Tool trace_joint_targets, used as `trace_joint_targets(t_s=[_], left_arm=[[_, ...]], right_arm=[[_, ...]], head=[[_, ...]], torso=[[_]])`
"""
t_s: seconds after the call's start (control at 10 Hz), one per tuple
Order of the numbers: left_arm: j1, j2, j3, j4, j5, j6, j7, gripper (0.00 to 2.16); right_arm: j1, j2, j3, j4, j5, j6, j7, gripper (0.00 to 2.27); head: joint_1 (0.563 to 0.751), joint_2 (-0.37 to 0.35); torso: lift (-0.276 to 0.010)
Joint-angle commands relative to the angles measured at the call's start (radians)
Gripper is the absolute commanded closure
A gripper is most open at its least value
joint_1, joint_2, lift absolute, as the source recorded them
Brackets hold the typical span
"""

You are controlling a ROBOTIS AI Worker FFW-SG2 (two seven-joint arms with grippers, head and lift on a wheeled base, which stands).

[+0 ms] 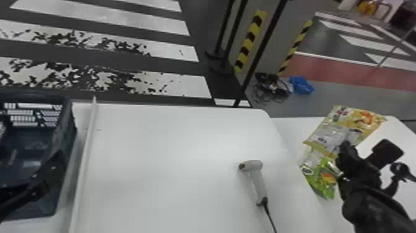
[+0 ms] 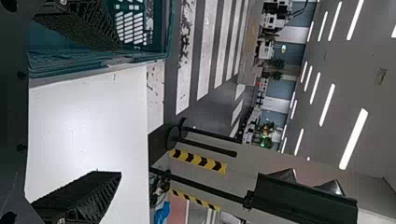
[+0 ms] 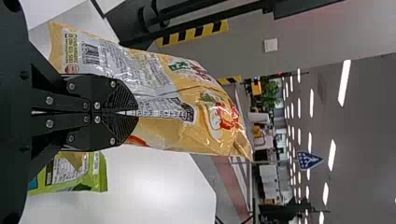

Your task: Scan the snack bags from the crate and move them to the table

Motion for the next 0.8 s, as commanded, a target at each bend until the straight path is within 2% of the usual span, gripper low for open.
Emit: trace_joint_targets(t_s=[0.0, 0.3, 0.4, 0.5, 0.6, 0.7], left_arm=[[-0.005, -0.003, -0.012, 0.000, -0.005, -0.002, 0.000, 0.04], [-0.002, -0.001, -0.028, -0.002, -0.013, 0.001, 0.000, 0.04], [0.002, -0.001, -0.028, -0.006, -0.013, -0.002, 0.000, 0.04], [0.002, -0.001, -0.028, -0.008, -0.013, -0.002, 0.000, 0.04], [0.002, -0.001, -0.032, -0.009, -0.013, -0.002, 0.000, 0.04], [0.001, -0.003, -0.043, -0.009, -0.019, -0.002, 0.000, 0.04]], right_arm=[[-0.017, -0.014, 0.049, 0.064, 0.010, -0.048, -0.054, 2.24], [-0.132, -0.069, 0.073, 0.293, 0.020, -0.051, -0.070, 2.24], [-0.135, -0.070, 0.072, 0.297, 0.010, -0.020, -0.074, 1.88], [-0.124, -0.072, 0.072, 0.293, -0.008, 0.026, -0.070, 0.72], [-0.101, -0.070, 0.069, 0.267, -0.013, 0.035, -0.068, 0.00], [-0.068, -0.067, 0.063, 0.221, -0.039, 0.063, -0.068, 0.00]], head=[[0.695, -0.350], [0.695, -0.350], [0.695, -0.350], [0.695, -0.350], [0.695, -0.350], [0.695, -0.350]], torso=[[-0.095], [-0.095], [-0.095], [-0.095], [-0.095], [-0.095]])
